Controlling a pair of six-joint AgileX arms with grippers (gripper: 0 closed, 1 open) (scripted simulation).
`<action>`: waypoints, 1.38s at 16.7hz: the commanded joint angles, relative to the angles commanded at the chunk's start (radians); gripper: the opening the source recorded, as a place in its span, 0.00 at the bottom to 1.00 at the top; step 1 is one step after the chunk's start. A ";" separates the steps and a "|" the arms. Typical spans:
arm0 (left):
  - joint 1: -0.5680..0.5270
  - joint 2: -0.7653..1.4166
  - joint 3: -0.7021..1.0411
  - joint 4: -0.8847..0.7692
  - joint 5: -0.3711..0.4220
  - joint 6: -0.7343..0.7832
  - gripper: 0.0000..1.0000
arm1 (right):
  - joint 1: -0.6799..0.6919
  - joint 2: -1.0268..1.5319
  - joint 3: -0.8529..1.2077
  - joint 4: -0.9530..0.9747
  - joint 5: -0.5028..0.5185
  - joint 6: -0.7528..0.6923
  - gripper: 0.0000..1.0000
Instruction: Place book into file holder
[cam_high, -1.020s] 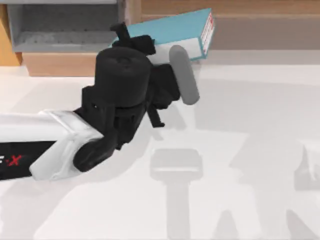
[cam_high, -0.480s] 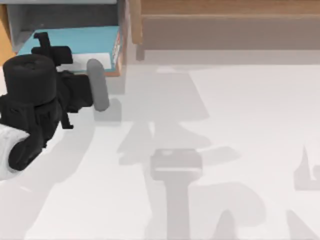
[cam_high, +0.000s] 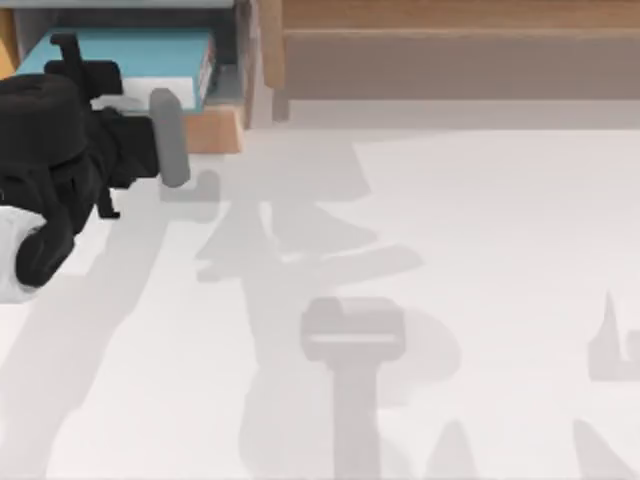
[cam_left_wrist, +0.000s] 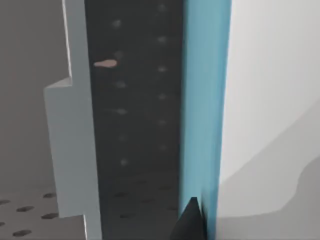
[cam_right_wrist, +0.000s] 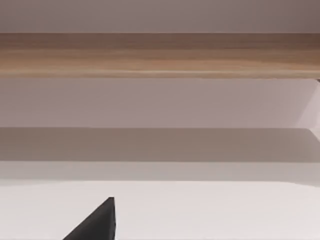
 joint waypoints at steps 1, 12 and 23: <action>0.000 0.000 0.000 0.000 0.000 0.000 0.00 | 0.000 0.000 0.000 0.000 0.000 0.000 1.00; 0.013 0.084 0.100 -0.007 0.014 0.004 0.00 | 0.000 0.000 0.000 0.000 0.000 0.000 1.00; 0.016 0.106 0.117 -0.010 0.017 0.005 0.45 | 0.000 0.000 0.000 0.000 0.000 0.000 1.00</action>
